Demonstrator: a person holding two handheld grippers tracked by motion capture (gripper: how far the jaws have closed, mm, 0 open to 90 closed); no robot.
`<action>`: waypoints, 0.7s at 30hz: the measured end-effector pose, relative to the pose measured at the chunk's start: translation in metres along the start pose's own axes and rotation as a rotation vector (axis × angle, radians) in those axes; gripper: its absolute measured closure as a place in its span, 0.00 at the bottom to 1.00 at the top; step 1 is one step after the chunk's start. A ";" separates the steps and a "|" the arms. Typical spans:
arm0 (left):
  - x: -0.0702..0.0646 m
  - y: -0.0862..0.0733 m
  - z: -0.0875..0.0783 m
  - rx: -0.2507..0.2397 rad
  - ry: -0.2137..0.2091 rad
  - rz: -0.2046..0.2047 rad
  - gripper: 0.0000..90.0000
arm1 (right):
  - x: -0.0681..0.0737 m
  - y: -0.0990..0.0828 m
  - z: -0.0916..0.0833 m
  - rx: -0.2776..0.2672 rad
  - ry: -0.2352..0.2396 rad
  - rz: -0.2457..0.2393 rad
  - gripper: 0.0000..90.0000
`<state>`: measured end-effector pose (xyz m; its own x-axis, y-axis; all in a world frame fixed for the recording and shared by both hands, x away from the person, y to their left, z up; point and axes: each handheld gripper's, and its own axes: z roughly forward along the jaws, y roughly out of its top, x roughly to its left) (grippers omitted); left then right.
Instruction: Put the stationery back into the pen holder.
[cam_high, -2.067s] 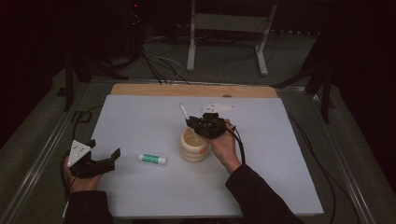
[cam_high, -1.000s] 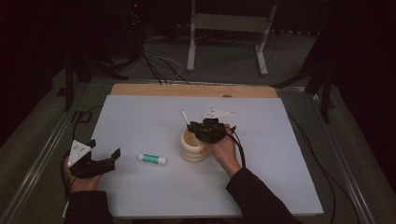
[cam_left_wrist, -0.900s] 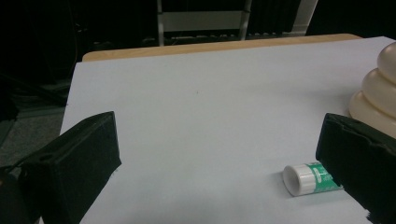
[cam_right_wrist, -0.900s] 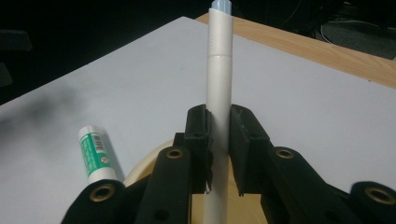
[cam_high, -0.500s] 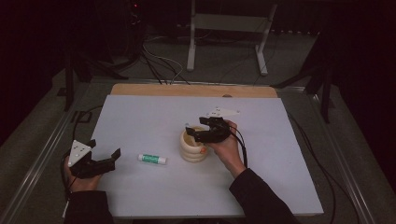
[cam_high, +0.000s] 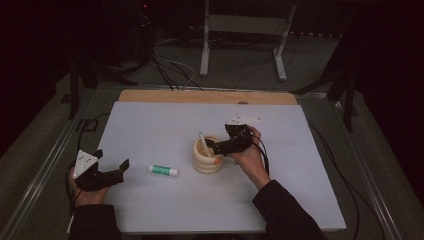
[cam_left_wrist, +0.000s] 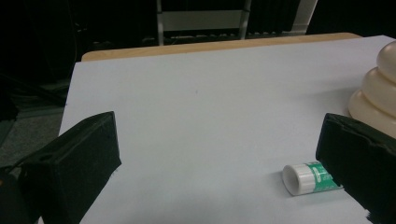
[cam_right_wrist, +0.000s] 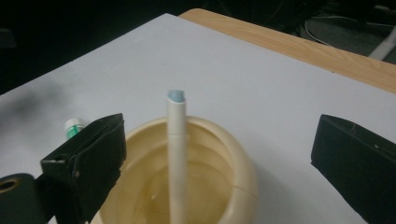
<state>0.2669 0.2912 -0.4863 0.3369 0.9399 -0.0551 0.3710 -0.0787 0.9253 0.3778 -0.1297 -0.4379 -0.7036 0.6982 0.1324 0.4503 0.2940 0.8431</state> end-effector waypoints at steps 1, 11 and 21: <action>0.000 0.000 0.000 0.001 0.000 -0.001 0.00 | -0.001 0.000 -0.001 0.005 -0.008 0.002 0.04; 0.000 0.000 0.000 0.000 -0.001 -0.001 0.00 | -0.010 -0.001 -0.005 0.052 -0.055 -0.015 0.03; 0.000 0.000 0.000 0.001 -0.001 -0.002 0.00 | -0.023 -0.008 -0.025 0.041 -0.108 -0.030 0.02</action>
<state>0.2670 0.2912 -0.4866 0.3371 0.9397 -0.0570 0.3721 -0.0774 0.9250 0.3766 -0.1651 -0.4350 -0.6543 0.7547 0.0487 0.4537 0.3401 0.8237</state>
